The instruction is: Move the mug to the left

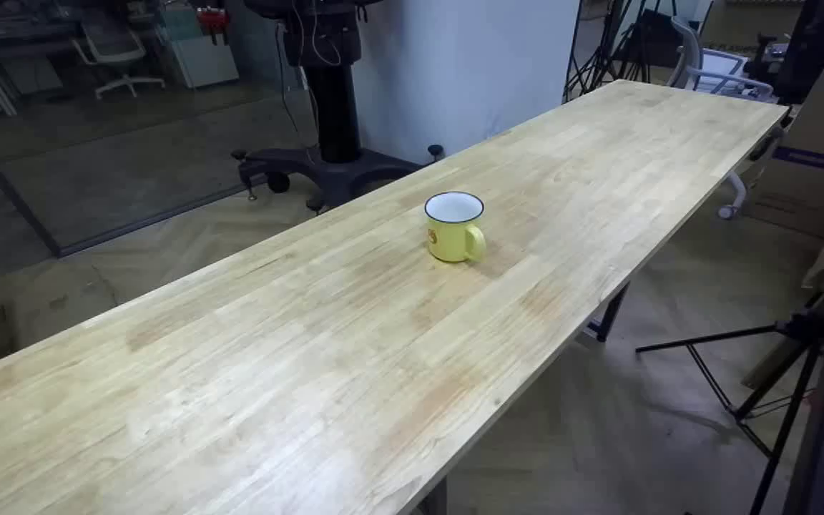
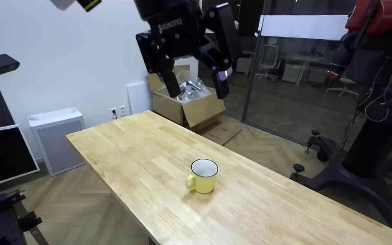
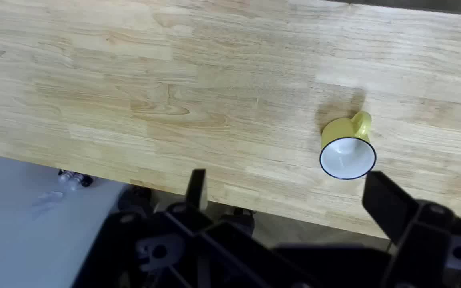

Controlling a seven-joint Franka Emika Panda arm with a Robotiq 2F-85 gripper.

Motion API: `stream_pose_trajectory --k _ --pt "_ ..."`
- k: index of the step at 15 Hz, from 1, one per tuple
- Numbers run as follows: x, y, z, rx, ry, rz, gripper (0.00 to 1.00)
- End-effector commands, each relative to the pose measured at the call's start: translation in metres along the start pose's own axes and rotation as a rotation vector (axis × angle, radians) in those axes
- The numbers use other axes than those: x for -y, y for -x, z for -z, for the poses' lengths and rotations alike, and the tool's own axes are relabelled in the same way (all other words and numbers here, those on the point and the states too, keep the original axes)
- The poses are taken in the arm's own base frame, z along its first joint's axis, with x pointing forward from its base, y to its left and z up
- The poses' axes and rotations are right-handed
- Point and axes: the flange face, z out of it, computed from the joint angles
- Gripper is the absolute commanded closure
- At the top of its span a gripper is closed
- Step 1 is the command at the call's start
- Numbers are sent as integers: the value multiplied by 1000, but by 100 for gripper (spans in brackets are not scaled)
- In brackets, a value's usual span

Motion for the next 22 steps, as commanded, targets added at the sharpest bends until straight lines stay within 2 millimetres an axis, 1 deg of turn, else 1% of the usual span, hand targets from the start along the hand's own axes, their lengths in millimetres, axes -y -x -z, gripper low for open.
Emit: stream_pose_trajectory --k 1,11,13,15,19,22 --pt "0 0 1 1 -1 0 0" --pt "0 0 1 1 -1 0 0" --pt "7 -2 -6 8 -49 19 0" --pt "19 -5 -22 42 -124 75 0" --pt "59 -18 -60 52 -297 242 0" --pt "90 -27 -83 56 -391 400 0"
